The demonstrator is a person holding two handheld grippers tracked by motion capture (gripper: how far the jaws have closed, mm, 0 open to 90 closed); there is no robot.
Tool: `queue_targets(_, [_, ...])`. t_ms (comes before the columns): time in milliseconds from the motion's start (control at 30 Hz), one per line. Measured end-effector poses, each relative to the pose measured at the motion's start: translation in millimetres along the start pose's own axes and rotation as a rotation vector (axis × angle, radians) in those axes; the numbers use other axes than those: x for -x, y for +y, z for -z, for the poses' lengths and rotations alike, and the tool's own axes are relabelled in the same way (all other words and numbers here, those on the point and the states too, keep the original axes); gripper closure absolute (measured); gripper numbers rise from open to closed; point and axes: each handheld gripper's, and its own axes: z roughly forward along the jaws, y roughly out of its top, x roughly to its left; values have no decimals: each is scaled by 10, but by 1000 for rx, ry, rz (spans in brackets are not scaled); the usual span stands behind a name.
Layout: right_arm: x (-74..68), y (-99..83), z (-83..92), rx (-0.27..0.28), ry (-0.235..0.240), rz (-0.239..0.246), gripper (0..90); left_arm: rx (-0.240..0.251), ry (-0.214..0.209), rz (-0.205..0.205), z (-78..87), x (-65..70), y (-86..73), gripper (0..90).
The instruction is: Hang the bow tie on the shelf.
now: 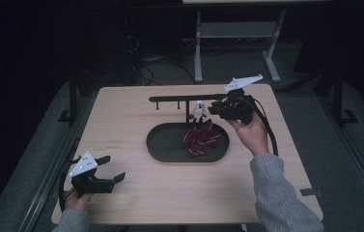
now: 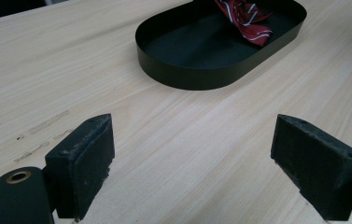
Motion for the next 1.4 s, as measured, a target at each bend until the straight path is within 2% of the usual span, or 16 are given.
queue_targets(300, [8, -104, 51, -2, 25, -13, 660, 3, 2, 3, 3, 2, -2, 130])
queue_targets(400, [2, -127, 75, -2, 42, -18, 616, 1, 1, 1, 4, 1, -2, 130])
queue_targets(633, [-56, -142, 133, 7, 40, -3, 594, 6, 2, 8, 8, 2, -4, 130])
queue_targets(1267, [-50, -403, 200, -20, 58, -47, 552, 6, 3, 6, 5, 5, -5, 130])
queue_targets(1400, [-78, -425, 234, -8, 48, -32, 544, 5, 2, 4, 6, 4, -5, 130])
